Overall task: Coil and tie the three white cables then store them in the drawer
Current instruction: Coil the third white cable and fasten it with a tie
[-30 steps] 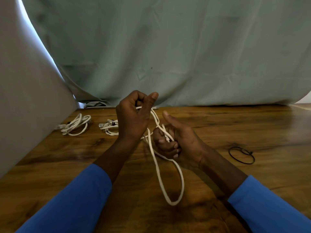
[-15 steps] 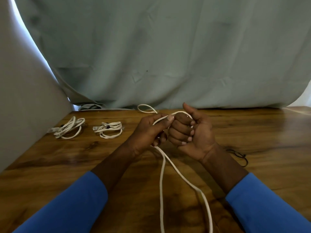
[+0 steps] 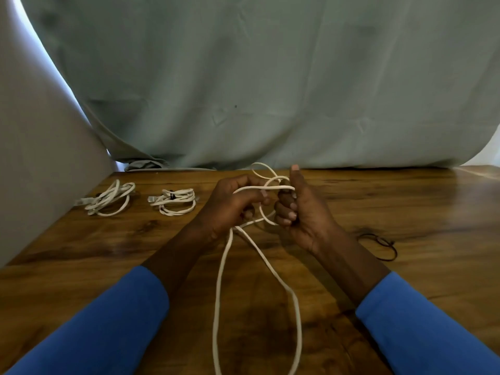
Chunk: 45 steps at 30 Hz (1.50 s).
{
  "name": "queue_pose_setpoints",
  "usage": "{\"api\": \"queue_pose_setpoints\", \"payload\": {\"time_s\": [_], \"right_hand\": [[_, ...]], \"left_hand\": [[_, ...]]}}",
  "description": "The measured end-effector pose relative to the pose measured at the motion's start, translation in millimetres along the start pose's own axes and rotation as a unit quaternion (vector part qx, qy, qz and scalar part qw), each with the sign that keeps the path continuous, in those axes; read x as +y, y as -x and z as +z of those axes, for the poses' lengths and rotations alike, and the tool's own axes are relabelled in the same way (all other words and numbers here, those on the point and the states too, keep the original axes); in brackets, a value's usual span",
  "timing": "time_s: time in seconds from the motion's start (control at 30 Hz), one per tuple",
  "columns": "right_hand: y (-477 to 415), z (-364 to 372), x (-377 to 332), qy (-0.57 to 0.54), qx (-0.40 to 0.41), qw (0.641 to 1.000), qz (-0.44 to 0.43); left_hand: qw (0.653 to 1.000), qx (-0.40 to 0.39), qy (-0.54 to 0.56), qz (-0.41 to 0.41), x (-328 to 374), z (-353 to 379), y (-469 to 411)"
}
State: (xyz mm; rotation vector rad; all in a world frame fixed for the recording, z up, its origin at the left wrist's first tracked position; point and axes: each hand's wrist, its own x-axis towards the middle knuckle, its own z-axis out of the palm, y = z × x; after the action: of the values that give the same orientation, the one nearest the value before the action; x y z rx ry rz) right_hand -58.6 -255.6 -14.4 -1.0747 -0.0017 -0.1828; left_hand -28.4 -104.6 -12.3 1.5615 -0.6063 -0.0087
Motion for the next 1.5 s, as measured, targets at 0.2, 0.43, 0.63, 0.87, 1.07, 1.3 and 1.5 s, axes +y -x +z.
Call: {"api": "queue_pose_setpoints", "payload": {"time_s": [0.2, 0.43, 0.63, 0.87, 1.07, 1.3, 1.5], "right_hand": [[1.9, -7.0, -6.1, 0.170, -0.027, 0.985, -0.001], [8.1, 2.1, -10.0, 0.040, -0.196, 0.979, 0.040], [-4.6, -3.5, -11.6, -0.187, -0.268, 0.945, 0.026], [-16.5, -25.7, -38.5, -0.295, -0.138, 0.942, -0.084], [-21.0, -36.4, -37.3, -0.060, 0.026, 0.980, -0.190], [-15.3, -32.9, -6.6, 0.489, -0.016, 0.826, -0.279], [-8.5, -20.2, 1.3, 0.454, -0.074, 0.865, -0.203]], "left_hand": [[0.995, 0.035, -0.049, 0.078, -0.9, -4.5, -5.5], [0.991, 0.130, 0.035, 0.022, -3.3, -7.1, -7.6], [0.984, 0.041, 0.148, -0.089, -20.0, 2.6, -5.8], [0.885, -0.158, -0.438, 0.019, -6.9, 32.7, 11.4], [0.829, -0.179, -0.524, 0.079, 2.4, 43.1, 22.2], [0.836, -0.031, -0.498, 0.229, 12.6, 11.1, 16.5], [0.856, 0.038, -0.426, 0.289, 5.5, -8.1, 10.5]]}}
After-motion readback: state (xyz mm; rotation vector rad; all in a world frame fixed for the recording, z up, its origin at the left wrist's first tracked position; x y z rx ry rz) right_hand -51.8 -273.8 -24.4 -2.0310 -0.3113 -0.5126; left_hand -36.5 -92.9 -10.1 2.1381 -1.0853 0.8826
